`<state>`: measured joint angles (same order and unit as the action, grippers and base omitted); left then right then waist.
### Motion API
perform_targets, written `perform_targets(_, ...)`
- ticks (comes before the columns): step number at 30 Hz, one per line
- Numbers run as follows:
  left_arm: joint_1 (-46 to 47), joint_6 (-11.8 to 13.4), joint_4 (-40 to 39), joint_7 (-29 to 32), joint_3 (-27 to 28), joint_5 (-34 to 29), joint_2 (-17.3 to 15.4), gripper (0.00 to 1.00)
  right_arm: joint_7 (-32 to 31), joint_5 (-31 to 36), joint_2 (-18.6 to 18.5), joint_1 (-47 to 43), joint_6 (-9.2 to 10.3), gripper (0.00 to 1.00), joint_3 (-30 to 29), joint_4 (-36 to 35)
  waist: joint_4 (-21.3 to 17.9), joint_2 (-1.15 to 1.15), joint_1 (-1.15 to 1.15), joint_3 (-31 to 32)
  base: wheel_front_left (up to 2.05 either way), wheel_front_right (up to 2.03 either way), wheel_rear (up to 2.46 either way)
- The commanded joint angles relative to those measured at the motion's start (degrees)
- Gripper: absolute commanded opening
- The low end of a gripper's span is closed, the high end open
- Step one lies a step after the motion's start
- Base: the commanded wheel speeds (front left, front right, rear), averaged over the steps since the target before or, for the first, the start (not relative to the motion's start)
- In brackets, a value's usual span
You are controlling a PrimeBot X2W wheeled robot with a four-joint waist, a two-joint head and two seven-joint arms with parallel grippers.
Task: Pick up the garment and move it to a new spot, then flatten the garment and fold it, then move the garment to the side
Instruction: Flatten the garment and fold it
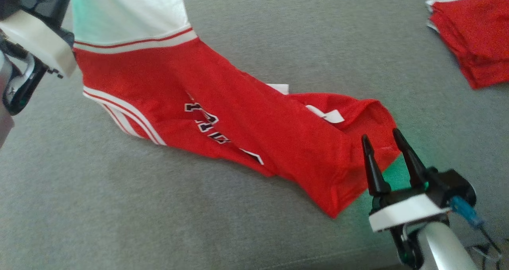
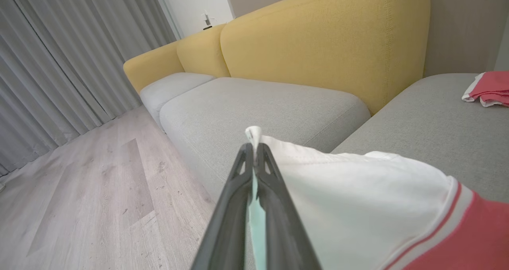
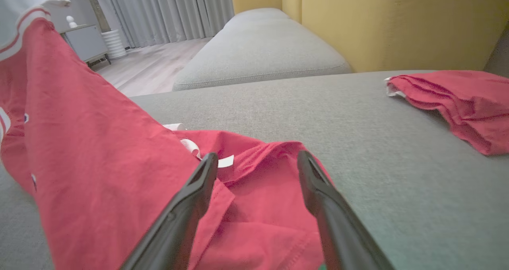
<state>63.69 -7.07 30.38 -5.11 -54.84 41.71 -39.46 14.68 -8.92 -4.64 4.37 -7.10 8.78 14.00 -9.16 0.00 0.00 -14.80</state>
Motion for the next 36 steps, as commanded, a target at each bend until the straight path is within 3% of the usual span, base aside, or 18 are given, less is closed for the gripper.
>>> perform_targets(1, 2.39, 0.24, -1.32, -0.24, 2.65, -0.06, -2.44, 0.00, 0.32, -0.31, -1.13, 2.13, -0.39, 1.00, 1.41, -0.69, 1.64, 0.00, 0.00, -0.05, 0.00, 0.00, 0.00)
perform_targets(6, 2.31, 0.24, -3.60, -0.23, 2.34, 0.16, -2.43, 0.00, 0.32, -1.02, -2.64, 7.78, -0.39, 1.00, 1.75, 8.29, 4.67, 0.00, 0.00, -0.72, 0.00, 0.00, 0.00)
perform_targets(11, 2.43, 0.61, -5.37, -0.48, 2.24, 0.38, -1.58, 0.00, -0.15, -11.65, -4.06, 12.83, -0.39, 1.00, 7.78, 18.65, 7.25, 0.00, 0.00, -1.12, 0.00, 0.00, 0.00)
perform_targets(15, 2.35, 0.74, -6.35, -0.62, 2.15, 0.59, -1.33, 0.00, -0.25, -18.74, -6.06, 16.31, -0.39, 0.98, 11.62, 22.91, 8.53, 0.00, 0.00, -1.38, 0.00, 0.00, 0.00)
perform_targets(16, 2.26, 0.76, -6.50, -0.69, 2.13, 0.65, -1.38, 0.00, -0.18, -20.10, -6.49, 17.07, -0.39, 0.87, 12.33, 23.56, 8.73, 0.00, 0.00, -1.43, 0.00, 0.00, 0.00)
perform_targets(18, 2.16, 0.78, -6.75, -0.77, 2.02, 0.65, -1.41, 0.00, 0.00, -22.11, -7.43, 18.64, -0.39, 0.34, 13.21, 24.60, 9.11, 0.00, 0.00, -1.50, 0.00, 0.00, 0.00)
perform_targets(19, 2.10, 0.80, -6.88, -0.85, 1.97, 0.64, -1.38, 0.00, 0.10, -22.98, -7.81, 19.34, -0.39, 0.00, 13.14, 24.88, 9.28, 0.00, 0.00, -1.50, 0.00, 0.00, 0.00)
perform_targets(24, 1.90, 1.01, -8.17, -2.99, 2.06, 0.03, -1.67, 0.00, 0.28, -23.08, -10.71, 22.18, -0.39, 0.00, 8.45, 21.21, 9.56, 0.00, 0.00, -0.99, 0.00, 0.00, 0.00)
perform_targets(29, 0.93, 1.46, -10.70, -5.85, 2.86, 0.39, -1.74, 0.00, 0.30, -18.98, -15.24, 23.67, -0.39, 0.00, 2.28, 14.93, 9.37, 0.00, 0.00, 0.14, 0.00, 0.00, 0.00)
perform_targets(36, -1.21, 1.98, -14.25, -7.65, 3.32, 0.80, -2.33, 0.00, 0.31, -12.12, -20.47, 27.46, -0.39, 0.00, -4.87, 11.95, 9.65, 0.00, 0.00, 0.49, 0.00, 0.00, 0.00)
